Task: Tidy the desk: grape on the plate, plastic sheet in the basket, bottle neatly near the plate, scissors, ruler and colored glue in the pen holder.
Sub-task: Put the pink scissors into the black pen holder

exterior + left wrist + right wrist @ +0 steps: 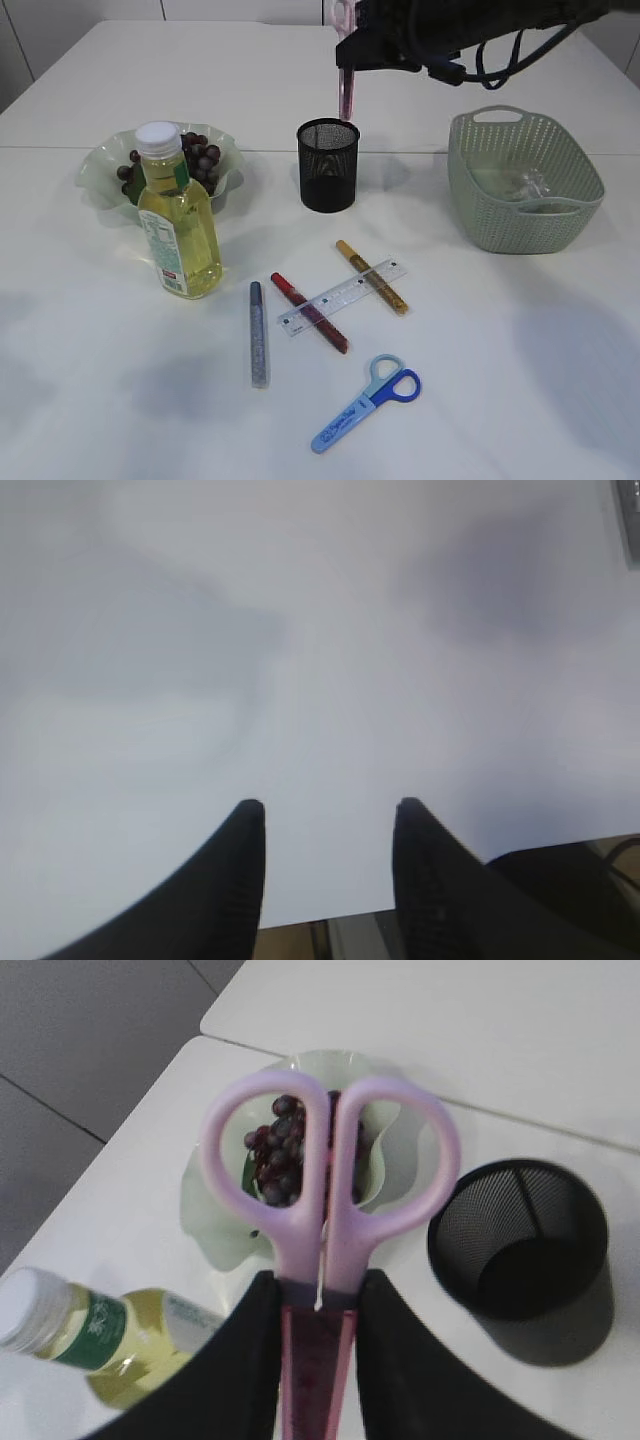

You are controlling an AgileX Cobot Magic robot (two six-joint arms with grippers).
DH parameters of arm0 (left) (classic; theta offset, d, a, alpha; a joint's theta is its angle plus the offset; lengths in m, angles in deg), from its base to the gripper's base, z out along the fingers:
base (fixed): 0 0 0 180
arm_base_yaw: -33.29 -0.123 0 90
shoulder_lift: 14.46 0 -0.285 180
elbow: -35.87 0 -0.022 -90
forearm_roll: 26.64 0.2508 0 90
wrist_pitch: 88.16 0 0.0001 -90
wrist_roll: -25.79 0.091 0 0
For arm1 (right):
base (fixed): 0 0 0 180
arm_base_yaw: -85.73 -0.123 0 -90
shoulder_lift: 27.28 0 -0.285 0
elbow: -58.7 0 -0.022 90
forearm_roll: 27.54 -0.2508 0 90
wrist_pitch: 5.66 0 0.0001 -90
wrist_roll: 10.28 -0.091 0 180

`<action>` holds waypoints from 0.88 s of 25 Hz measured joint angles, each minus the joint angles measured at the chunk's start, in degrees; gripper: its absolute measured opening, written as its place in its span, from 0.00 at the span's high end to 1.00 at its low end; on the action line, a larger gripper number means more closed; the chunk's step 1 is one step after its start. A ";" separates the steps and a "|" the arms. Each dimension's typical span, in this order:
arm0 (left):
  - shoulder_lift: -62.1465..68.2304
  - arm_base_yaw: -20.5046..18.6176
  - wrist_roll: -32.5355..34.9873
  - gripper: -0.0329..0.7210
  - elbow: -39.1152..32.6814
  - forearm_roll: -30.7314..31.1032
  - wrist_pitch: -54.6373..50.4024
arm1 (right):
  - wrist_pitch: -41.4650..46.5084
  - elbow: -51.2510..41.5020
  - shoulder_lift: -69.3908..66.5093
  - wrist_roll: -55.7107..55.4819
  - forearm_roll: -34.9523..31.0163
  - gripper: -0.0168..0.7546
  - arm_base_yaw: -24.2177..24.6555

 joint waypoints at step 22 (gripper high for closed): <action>0.00 0.00 0.00 0.55 0.00 -4.10 0.13 | -5.10 15.49 -22.09 35.93 -17.38 0.63 -0.11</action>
